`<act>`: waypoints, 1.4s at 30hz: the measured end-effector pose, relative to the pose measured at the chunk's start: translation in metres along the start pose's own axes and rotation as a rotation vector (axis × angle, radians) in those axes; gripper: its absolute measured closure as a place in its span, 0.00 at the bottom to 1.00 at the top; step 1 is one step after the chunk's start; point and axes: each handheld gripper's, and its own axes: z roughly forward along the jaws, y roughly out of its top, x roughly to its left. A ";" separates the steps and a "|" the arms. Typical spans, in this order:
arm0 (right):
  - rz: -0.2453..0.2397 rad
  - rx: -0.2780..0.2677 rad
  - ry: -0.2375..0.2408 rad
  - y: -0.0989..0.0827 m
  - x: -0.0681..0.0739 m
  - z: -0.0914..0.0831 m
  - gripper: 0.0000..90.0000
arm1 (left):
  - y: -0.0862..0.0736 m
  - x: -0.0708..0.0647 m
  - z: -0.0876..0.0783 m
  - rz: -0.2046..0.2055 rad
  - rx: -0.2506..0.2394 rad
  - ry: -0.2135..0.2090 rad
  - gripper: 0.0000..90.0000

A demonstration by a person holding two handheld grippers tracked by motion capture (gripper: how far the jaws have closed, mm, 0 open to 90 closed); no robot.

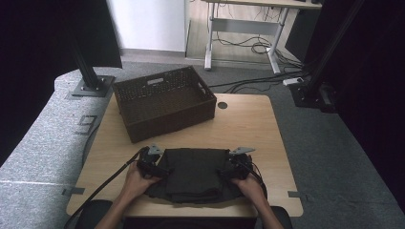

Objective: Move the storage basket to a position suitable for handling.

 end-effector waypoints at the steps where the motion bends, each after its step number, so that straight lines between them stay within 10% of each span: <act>1: -0.002 0.001 0.005 -0.001 0.002 -0.001 0.00 | -0.002 -0.001 -0.002 0.000 0.000 -0.003 0.03; 42: -0.051 0.031 0.070 -0.048 0.056 -0.041 0.00 | -0.051 -0.050 -0.045 0.033 0.006 -0.031 0.04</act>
